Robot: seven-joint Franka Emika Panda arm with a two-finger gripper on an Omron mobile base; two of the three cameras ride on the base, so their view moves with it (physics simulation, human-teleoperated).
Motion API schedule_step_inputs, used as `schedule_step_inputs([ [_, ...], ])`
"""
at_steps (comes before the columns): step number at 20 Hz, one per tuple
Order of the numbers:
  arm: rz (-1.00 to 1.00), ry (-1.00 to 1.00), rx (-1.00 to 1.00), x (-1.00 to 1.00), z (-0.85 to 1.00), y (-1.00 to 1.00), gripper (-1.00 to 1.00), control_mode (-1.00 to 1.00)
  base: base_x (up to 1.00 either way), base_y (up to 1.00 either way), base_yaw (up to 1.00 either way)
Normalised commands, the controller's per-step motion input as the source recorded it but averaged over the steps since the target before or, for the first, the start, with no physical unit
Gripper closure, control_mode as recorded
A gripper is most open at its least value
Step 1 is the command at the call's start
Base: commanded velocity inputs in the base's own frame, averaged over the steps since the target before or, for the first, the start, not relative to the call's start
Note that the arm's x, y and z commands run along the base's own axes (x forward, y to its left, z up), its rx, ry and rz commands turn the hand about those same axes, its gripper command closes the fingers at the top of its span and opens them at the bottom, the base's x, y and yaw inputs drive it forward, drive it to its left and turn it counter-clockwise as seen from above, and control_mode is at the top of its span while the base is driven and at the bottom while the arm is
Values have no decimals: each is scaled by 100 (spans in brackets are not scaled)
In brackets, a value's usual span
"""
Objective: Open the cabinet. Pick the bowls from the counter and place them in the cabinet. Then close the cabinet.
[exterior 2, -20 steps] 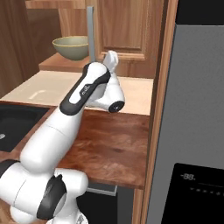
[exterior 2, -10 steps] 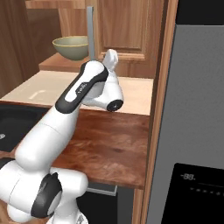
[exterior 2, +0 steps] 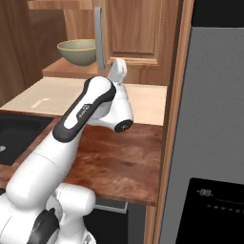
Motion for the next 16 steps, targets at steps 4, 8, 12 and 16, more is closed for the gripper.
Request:
schedule_step_inputs([
  [4, -2, 0, 0, -69, 0, 0, -100, -100, 0, 0, 0],
  [8, -1, 0, 0, -78, 2, 3, -100, -100, 0, 0, 0],
  [12, -1, 0, 0, -79, 24, 2, -100, -100, 0, 0, 0],
  [16, -2, 2, 0, -78, 24, 6, -100, -100, 0, 0, 0],
])
